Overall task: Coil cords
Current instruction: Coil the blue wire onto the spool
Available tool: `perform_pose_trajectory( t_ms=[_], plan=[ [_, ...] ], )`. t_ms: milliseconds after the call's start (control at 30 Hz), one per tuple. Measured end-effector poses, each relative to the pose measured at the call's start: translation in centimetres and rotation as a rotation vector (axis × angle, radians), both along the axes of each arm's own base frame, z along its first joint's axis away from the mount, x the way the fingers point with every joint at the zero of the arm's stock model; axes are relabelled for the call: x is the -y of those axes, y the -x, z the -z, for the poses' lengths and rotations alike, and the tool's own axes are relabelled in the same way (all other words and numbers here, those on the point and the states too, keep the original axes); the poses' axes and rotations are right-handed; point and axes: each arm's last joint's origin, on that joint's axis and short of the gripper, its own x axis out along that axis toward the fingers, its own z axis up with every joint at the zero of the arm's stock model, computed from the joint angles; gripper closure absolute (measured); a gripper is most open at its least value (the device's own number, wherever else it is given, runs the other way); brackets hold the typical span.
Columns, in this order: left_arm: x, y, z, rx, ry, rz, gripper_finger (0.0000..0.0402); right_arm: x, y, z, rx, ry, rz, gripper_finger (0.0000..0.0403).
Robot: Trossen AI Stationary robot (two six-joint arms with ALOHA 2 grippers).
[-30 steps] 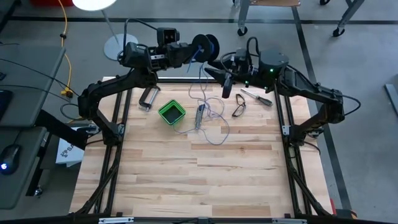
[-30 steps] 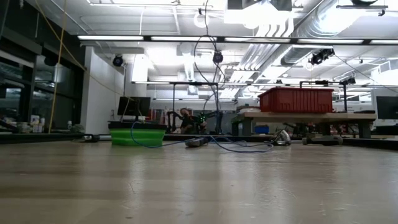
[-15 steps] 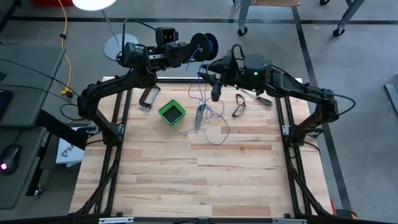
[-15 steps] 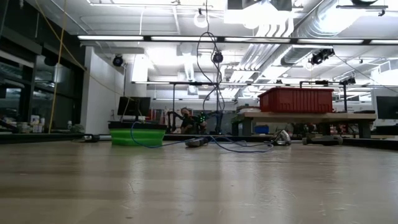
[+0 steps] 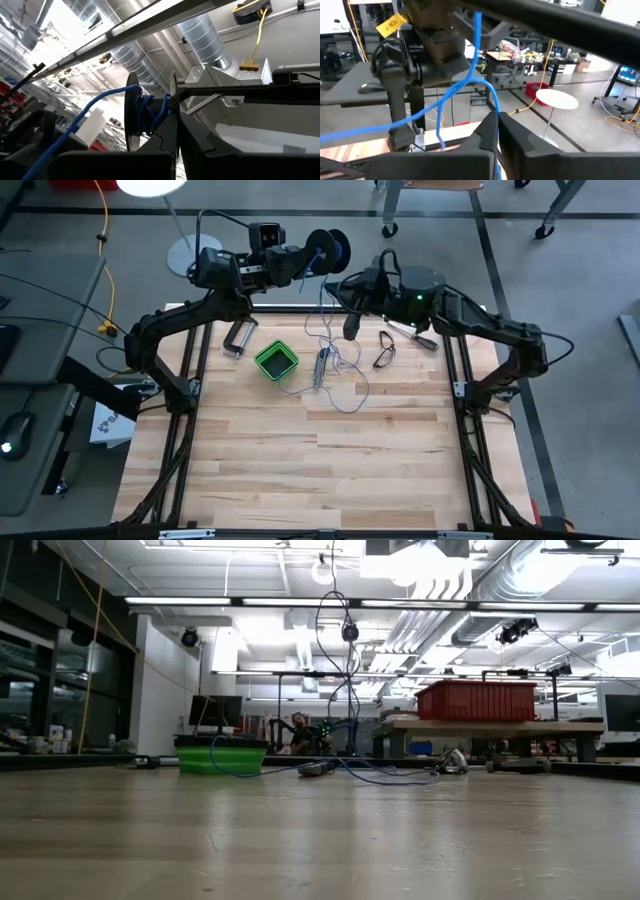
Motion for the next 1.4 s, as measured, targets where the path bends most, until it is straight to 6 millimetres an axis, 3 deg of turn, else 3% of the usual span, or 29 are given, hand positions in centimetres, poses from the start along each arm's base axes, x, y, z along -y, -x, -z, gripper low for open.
perform_pose_trajectory(
  t_ms=[500,833,1067,1267,1400],
  plan=[
    [-0.1,0.4,-0.3,0.017,-0.002,-0.030,0.0401,-0.2,0.9,1.7,-0.182,-0.081,0.024,0.0403],
    [0.2,3.8,-2.5,0.088,-0.049,-0.077,0.0401,0.5,2.5,5.6,-0.538,-0.199,0.109,0.0403],
    [1.0,5.7,-3.7,0.066,-0.097,-0.144,0.0401,0.0,3.4,8.4,-0.629,-0.314,0.075,0.0403],
    [0.9,6.3,-3.7,-0.033,-0.122,-0.243,0.0401,-1.8,4.8,7.1,-0.626,-0.350,-0.047,0.0403],
    [0.2,7.2,-4.0,-0.044,-0.125,-0.297,0.0401,-2.5,6.1,7.7,-0.753,-0.406,-0.027,0.0403]
  ],
)
